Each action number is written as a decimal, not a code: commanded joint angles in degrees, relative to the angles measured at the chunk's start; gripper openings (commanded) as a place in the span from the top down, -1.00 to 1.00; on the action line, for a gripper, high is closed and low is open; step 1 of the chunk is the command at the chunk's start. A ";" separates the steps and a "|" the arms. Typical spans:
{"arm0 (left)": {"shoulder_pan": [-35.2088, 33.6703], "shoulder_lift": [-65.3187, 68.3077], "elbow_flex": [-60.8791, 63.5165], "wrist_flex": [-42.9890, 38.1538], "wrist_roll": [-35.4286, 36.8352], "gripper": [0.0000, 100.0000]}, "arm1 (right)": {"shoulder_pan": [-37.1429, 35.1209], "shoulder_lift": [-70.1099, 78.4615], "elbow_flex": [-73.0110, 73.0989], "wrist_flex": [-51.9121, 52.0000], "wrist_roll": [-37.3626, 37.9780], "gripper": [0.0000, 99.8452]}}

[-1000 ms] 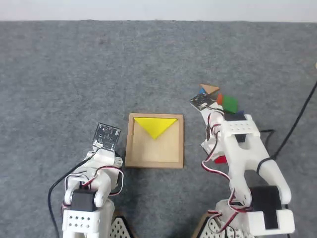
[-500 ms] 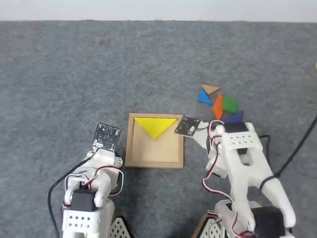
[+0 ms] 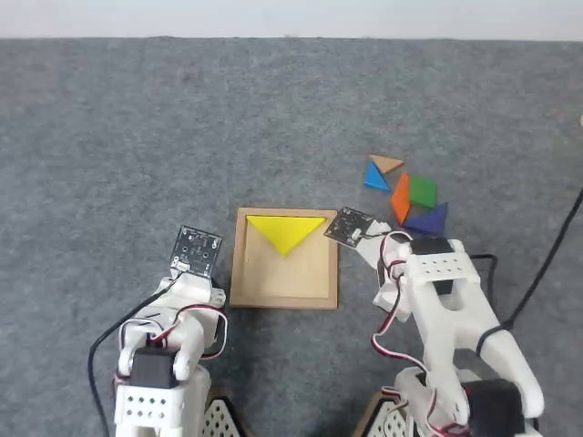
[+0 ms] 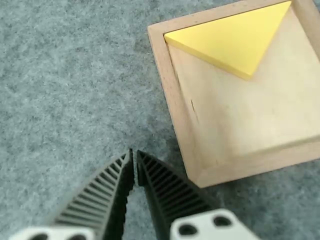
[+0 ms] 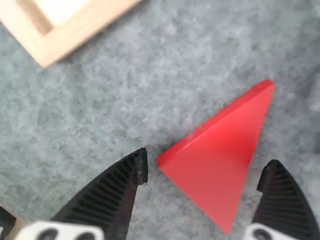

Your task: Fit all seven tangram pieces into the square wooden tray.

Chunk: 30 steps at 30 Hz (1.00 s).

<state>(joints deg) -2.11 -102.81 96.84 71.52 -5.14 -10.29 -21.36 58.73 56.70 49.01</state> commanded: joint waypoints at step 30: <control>-0.35 -0.53 -0.31 0.26 0.26 0.97 | 6.64 7.69 -3.52 -6.02 3.78 0.64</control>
<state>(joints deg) -2.11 -102.81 96.84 71.52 -5.14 -4.40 -14.77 57.23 50.99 52.53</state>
